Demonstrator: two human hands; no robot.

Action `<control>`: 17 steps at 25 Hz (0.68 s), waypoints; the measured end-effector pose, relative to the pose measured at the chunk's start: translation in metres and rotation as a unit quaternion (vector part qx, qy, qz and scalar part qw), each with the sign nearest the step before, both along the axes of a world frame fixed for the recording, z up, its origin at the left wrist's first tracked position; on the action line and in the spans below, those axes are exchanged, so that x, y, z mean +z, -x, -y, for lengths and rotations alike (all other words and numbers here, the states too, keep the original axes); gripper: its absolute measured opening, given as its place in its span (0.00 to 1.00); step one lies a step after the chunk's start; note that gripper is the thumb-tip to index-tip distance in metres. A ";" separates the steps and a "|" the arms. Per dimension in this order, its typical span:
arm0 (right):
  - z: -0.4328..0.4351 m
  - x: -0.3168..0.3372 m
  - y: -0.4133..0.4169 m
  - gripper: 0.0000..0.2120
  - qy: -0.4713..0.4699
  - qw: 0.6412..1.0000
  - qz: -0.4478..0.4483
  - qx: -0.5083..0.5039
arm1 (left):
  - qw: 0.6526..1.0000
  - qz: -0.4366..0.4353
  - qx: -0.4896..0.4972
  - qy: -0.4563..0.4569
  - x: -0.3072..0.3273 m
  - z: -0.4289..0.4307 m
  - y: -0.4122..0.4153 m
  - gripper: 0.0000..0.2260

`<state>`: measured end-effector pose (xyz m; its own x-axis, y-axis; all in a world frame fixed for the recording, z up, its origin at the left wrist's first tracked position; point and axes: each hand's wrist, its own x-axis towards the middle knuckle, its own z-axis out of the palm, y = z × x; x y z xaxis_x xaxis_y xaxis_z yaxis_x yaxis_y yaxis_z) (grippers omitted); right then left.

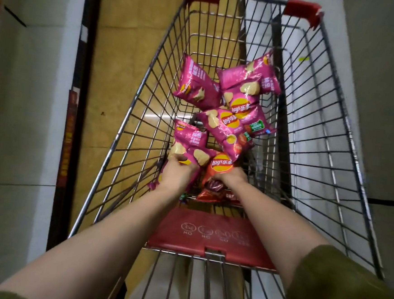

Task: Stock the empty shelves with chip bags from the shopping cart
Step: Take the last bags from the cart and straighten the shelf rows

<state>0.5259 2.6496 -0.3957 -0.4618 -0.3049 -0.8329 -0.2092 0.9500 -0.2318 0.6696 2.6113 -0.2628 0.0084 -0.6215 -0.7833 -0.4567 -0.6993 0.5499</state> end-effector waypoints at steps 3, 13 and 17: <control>-0.008 0.054 0.019 0.31 0.033 0.999 0.031 0.018 | 0.999 -0.026 -0.023 -0.001 0.018 -0.011 0.004 0.17; -0.054 0.303 0.014 0.16 0.343 0.926 0.157 0.022 | 0.949 -0.303 -0.061 -0.058 0.152 -0.031 0.027 0.26; -0.068 0.390 0.011 0.31 0.406 0.907 0.106 -0.016 | 0.931 -0.353 -0.093 0.024 0.218 -0.026 0.023 0.30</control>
